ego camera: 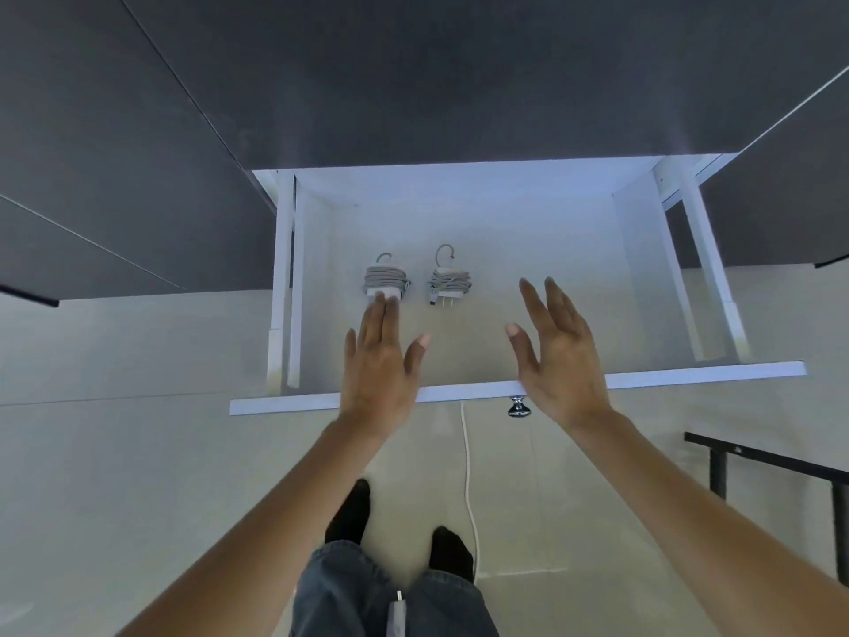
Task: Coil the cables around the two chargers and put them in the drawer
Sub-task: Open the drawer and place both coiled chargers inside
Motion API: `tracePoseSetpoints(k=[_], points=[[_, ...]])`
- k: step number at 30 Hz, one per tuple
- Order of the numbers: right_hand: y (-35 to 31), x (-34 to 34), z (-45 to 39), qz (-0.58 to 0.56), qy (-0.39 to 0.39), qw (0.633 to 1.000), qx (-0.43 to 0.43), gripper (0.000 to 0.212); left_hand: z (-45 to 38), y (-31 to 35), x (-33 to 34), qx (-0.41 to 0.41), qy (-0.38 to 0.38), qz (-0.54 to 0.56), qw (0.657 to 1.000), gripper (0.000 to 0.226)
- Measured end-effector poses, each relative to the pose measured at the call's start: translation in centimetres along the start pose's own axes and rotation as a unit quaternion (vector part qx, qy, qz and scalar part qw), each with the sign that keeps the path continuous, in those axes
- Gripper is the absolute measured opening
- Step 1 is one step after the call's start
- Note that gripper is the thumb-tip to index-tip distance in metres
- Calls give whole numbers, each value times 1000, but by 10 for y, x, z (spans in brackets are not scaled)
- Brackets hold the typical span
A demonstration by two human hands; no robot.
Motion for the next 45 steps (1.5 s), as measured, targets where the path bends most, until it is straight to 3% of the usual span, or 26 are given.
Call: tracePoseSetpoints(k=[4, 9, 14, 32, 45], points=[[14, -1, 58, 56, -19, 998, -25, 55, 61, 10, 19, 7, 59, -49, 997, 69], [31, 7, 104, 120, -44, 992, -6, 58, 115, -5, 49, 13, 42, -132, 990, 64], [39, 18, 108, 150, -41, 988, -4, 60, 119, -18, 57, 6, 54, -168, 984, 64], [38, 29, -15, 133, 28, 991, -20, 63, -4, -13, 42, 9, 147, -156, 977, 59], [32, 41, -106, 134, 45, 990, 9, 63, -97, -7, 23, -7, 139, -148, 979, 63]])
Point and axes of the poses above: each hand's wrist, its own z-axis away from the middle knuckle, its own x-axis out of the palm, y = z × x, the point moved 3 cm from there along -z, towards the middle knuckle, and after that the axes turned 1 degree about y, right-handed, at the moved point
